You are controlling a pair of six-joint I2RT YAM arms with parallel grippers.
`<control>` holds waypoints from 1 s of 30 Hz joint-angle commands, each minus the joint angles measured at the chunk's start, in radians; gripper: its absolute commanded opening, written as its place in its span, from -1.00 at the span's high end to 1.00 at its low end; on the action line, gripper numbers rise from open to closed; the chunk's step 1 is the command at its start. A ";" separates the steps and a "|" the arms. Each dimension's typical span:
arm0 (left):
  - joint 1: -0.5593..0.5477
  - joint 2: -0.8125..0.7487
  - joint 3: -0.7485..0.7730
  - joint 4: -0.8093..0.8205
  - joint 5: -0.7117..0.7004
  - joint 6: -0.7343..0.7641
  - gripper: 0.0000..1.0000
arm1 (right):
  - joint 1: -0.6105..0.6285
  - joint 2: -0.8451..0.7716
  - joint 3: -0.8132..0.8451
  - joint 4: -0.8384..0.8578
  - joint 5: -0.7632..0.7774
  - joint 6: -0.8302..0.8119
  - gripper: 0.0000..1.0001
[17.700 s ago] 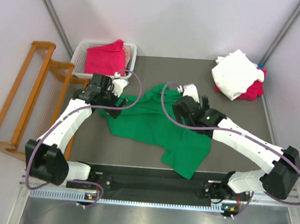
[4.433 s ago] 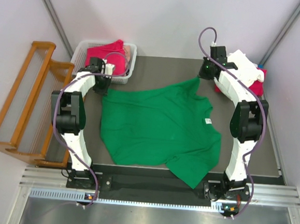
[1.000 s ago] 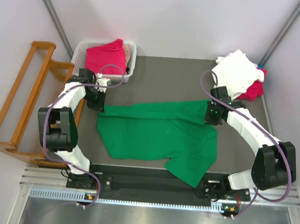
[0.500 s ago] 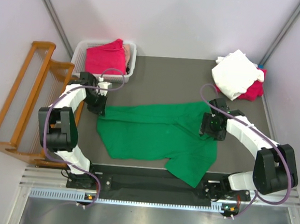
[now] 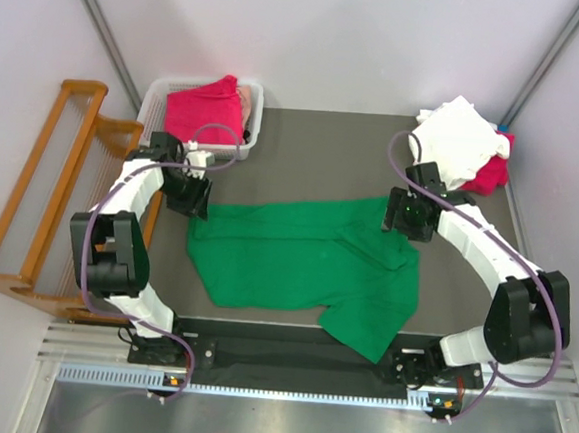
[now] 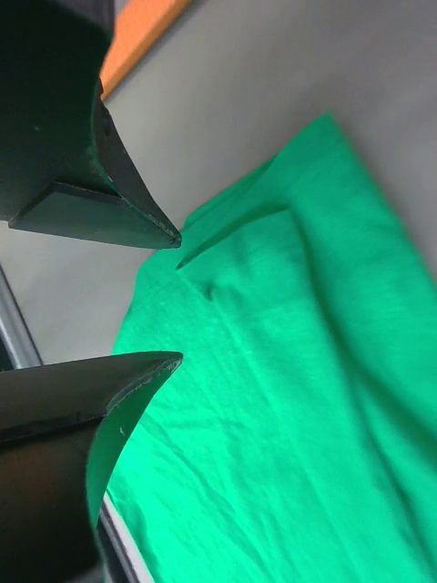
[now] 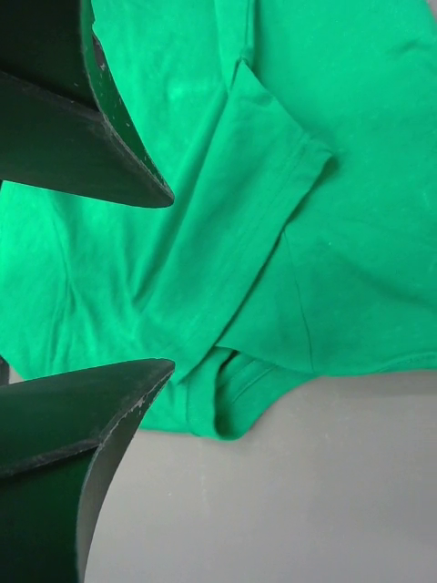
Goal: Fold and stack the t-shirts
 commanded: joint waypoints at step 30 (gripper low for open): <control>-0.084 0.173 0.117 -0.048 0.057 -0.067 0.07 | 0.034 0.214 0.097 0.177 -0.072 0.007 -0.18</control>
